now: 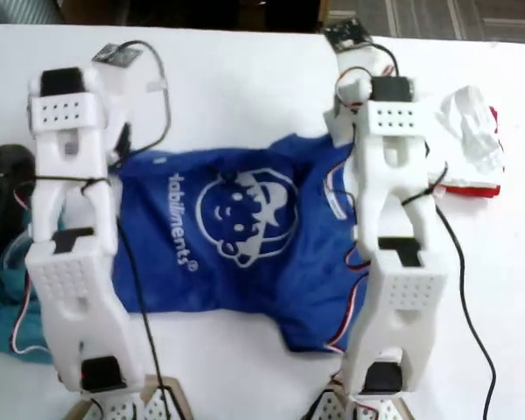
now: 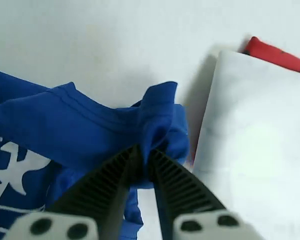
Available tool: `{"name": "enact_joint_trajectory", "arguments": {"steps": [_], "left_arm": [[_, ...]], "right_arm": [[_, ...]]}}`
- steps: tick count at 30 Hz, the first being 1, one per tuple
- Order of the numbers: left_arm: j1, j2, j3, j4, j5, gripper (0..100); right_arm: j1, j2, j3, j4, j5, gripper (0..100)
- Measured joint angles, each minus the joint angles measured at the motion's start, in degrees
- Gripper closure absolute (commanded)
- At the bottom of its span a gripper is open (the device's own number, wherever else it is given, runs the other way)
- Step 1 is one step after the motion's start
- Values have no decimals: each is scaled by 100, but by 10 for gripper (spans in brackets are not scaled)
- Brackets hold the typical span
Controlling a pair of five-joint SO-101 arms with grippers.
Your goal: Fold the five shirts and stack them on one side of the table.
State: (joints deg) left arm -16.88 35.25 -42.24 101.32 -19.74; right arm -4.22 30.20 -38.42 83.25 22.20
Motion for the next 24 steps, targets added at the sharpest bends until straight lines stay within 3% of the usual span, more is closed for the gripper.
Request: {"name": "enact_joint_trajectory", "arguments": {"steps": [6, 11, 24], "left_arm": [[-9, -1037, 1319, 9, 0, 974], [-18, -2303, 2752, -35, -264, 974], [-264, -4703, 6382, -870, -905, 974]], "right_arm": [[-26, -923, 334, 633, 0, 979], [-123, -1978, 1424, 853, 0, 979], [-114, -6365, 7367, -747, 686, 979]]}}
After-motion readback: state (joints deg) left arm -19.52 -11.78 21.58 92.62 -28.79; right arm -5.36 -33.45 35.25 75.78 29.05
